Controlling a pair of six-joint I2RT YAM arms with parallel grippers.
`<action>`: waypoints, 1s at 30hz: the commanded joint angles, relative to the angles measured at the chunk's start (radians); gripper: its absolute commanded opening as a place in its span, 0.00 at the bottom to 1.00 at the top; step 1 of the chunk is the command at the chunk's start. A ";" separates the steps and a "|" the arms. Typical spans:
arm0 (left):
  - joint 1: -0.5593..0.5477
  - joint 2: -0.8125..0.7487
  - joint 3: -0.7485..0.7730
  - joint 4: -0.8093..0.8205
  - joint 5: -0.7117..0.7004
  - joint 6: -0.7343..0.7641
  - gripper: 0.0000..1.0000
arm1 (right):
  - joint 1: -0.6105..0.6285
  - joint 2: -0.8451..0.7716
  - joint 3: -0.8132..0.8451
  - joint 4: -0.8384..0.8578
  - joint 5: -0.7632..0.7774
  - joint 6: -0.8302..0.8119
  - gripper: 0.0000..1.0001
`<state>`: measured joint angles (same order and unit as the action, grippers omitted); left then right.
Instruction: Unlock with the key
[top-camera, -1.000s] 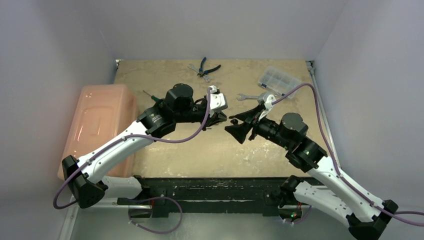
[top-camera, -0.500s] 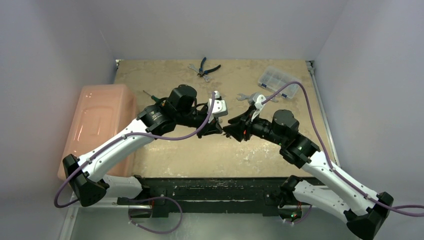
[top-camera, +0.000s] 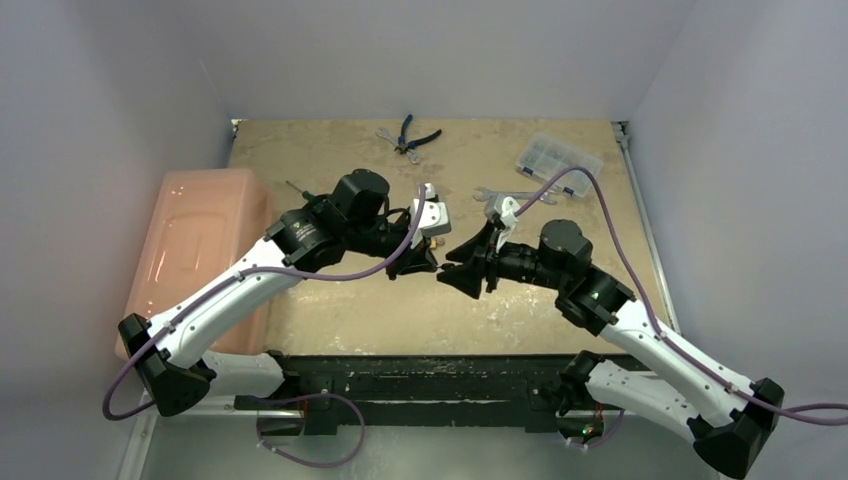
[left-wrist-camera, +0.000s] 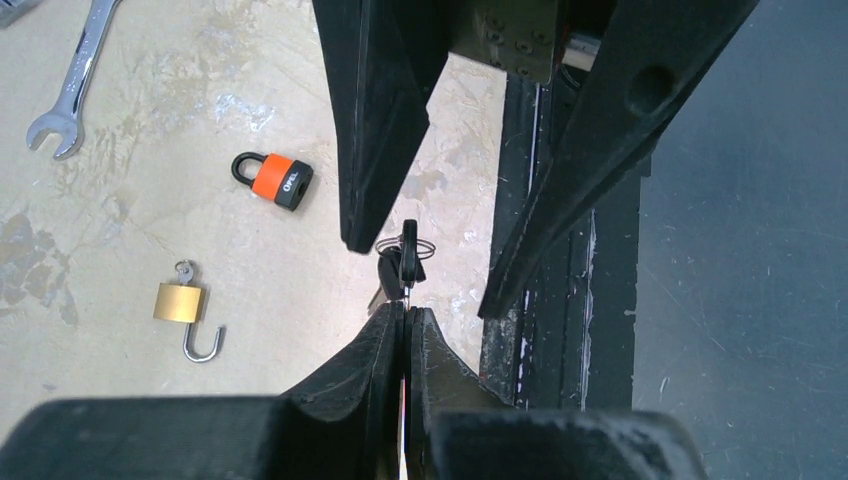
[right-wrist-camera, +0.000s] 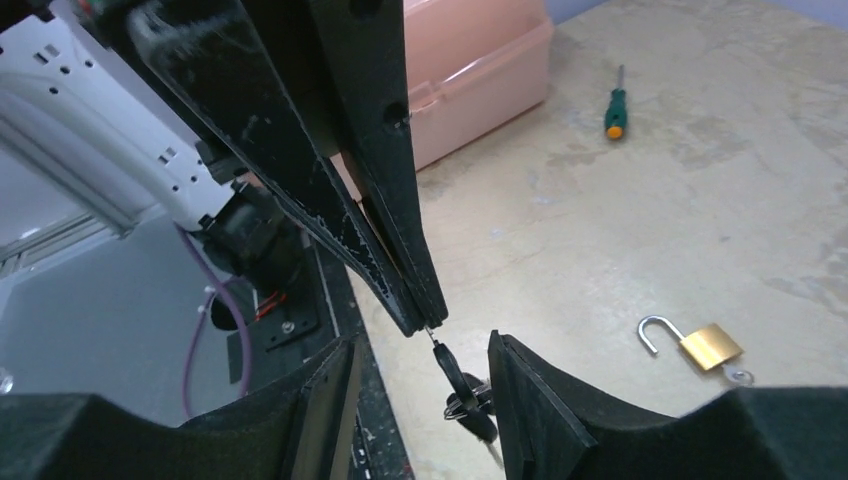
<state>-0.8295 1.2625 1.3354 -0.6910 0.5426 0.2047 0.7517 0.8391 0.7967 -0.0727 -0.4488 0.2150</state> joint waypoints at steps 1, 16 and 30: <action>0.003 -0.046 0.049 -0.022 0.001 0.004 0.00 | 0.019 0.042 0.010 0.053 -0.102 -0.022 0.55; 0.003 -0.072 0.022 -0.023 0.006 -0.002 0.00 | 0.031 0.014 0.009 0.056 -0.054 -0.028 0.08; 0.021 -0.081 0.000 0.078 -0.056 -0.079 0.88 | 0.031 -0.039 -0.012 0.030 0.152 0.021 0.00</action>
<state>-0.8268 1.2114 1.3434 -0.7055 0.5266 0.1833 0.7780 0.8375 0.7898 -0.0654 -0.4747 0.2028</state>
